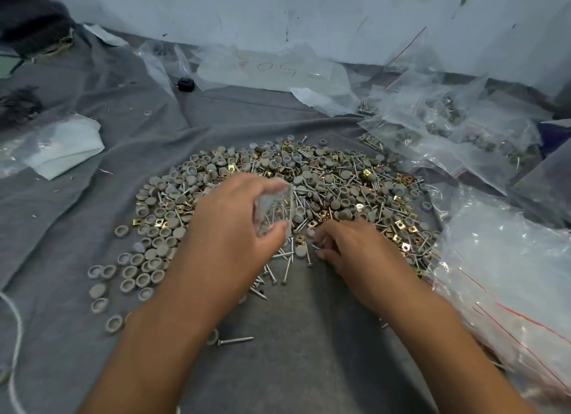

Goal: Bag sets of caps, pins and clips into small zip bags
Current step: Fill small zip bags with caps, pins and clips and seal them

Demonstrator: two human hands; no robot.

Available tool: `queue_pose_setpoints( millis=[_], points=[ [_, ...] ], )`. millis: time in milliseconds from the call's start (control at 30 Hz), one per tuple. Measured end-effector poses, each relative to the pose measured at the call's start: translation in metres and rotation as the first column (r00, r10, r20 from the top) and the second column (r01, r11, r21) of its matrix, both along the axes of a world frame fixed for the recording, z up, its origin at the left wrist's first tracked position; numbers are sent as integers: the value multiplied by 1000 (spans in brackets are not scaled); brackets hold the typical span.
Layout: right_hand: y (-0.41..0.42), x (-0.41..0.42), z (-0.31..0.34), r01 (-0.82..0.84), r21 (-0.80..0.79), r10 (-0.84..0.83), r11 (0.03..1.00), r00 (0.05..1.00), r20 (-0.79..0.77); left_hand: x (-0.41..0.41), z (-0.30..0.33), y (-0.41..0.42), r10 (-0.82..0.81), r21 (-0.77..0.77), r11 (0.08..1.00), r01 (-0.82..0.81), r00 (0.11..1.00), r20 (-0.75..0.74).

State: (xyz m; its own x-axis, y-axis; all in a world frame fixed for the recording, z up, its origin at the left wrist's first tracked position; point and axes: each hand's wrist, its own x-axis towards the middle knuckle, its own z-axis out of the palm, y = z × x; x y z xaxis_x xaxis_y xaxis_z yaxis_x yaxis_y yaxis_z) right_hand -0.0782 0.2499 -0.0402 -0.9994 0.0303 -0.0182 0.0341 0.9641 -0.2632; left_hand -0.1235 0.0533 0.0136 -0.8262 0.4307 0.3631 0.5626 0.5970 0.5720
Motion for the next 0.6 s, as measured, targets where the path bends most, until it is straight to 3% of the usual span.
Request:
queue_pose_setpoints(
  millis=[67,200,300,400,533,600],
  points=[
    [1,2,5,-7,-108,0,994,998,-69,0,-4,1,-29,-32,999,30,999,15],
    [-11,9,30,-187,-441,-39,878,890,-454,0,-7,3,-43,-32,999,44,999,17],
    [-28,12,42,-289,-517,-83,806,808,-583,0,-7,4,-51,-46,998,52,998,27],
    [-35,9,42,-230,-435,-73,870,814,-576,1,-6,5,-55,-31,998,56,998,17],
    [-13,6,39,-132,-571,-233,810,821,-521,1,-2,2,0,12,1000,0,1000,13],
    [-1,4,32,-20,-519,-240,855,870,-430,-1,1,-1,75,89,993,-74,997,-6]
  ],
)
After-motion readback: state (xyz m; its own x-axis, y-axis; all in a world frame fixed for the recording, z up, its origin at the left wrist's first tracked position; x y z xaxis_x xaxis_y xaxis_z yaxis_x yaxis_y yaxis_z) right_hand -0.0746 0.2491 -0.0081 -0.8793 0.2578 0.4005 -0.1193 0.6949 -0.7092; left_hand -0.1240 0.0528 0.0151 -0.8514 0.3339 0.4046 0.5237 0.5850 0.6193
